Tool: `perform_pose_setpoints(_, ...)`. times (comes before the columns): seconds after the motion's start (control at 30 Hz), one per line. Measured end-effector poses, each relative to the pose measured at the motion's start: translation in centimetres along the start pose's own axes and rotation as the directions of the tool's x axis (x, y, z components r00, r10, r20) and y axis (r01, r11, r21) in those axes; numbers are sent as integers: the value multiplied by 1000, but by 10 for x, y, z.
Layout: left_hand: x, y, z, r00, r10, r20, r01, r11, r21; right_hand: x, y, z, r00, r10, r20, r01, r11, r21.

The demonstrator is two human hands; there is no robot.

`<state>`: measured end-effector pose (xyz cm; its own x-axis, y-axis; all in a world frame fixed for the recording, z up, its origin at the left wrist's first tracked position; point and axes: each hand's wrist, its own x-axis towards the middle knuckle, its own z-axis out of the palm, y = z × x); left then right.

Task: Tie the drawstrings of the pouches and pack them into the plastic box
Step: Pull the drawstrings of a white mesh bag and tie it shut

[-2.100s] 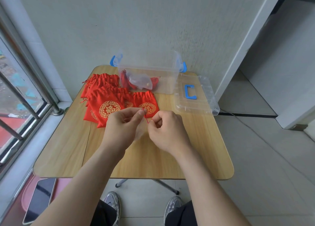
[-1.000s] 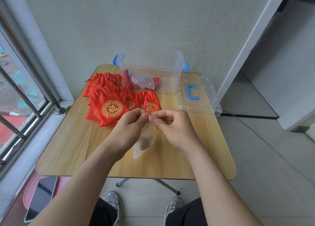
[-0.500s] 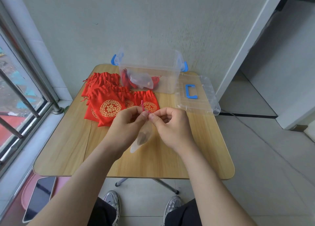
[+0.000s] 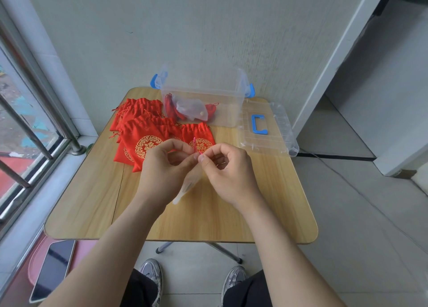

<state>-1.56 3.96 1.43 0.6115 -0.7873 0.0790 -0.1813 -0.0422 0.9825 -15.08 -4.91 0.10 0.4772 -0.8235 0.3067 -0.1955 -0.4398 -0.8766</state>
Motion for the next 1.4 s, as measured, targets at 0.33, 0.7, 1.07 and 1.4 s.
perform_pose_setpoints(0.33,3,-8,4,987,130,91,-149,956,254,0,2,1,1000,-3,0,3,998,-56)
perform_pose_setpoints(0.7,5,-3,1,956,-168,241,155,985,75,1,6,2,1000,13,13,-11,996,-88)
perform_pose_setpoints(1.07,4,6,0,953,-248,172,256,966,-26,-1,-1,4,963,-267,-23,250,925,-286)
perform_pose_setpoints(1.4,5,-1,-13,959,-186,215,188,982,7,-2,-1,1,966,-258,26,252,905,-343)
